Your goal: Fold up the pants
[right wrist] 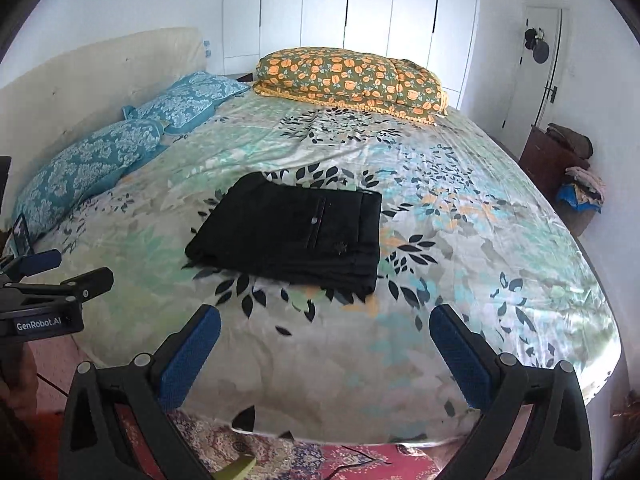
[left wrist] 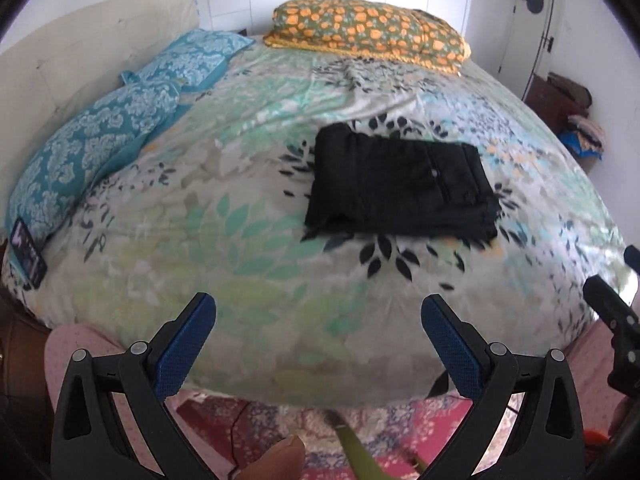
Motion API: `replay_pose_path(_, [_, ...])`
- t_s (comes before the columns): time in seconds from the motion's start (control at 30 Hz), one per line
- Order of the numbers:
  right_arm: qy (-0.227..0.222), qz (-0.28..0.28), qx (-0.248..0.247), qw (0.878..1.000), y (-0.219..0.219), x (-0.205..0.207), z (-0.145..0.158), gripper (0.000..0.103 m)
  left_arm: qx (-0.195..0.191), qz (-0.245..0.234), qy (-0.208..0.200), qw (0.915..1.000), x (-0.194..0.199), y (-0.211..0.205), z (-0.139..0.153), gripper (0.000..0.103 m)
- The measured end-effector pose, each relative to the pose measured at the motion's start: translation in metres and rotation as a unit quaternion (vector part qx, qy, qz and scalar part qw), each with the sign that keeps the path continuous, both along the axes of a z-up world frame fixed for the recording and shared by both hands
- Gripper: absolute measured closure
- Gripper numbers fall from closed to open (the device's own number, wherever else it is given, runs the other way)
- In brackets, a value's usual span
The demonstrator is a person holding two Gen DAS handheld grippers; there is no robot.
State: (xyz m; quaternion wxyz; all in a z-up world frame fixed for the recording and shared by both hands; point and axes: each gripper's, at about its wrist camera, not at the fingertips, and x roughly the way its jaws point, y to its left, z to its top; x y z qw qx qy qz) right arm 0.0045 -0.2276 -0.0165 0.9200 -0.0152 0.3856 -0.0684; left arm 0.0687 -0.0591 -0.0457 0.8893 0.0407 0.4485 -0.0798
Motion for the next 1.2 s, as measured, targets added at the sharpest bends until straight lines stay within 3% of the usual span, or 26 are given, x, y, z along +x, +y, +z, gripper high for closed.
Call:
replay_pose_path(0.1, [0.0,-0.024,-0.023,0.999,-0.011,-0.01,0.001,0.0,0.012,-0.018,-0.013,0.9997,-0.008,-0.005,0.008,0.001])
replay_pose_path(0.23, [-0.006,-0.063,-0.007,0.998,-0.025,-0.003,0.004,0.0,0.019,-0.015,-0.057,0.9981,0.0,-0.012,0.035,0.001])
replay_pose_path(0.4, [-0.014,-0.056,-0.016,0.998,-0.018,0.0,0.004,0.0,0.029,-0.016,-0.084,0.9959,-0.003,-0.017,0.044,0.001])
replay_pose_path(0.83, [-0.007,-0.054,-0.03,0.998,-0.015,0.004,-0.001,0.0,0.02,-0.025,-0.051,0.9982,0.001,-0.025,0.025,0.001])
replay_pose_path(1.2, [-0.004,-0.054,-0.034,0.998,-0.014,0.005,-0.004,0.0,0.017,-0.031,-0.05,0.9981,0.002,-0.028,0.026,0.001])
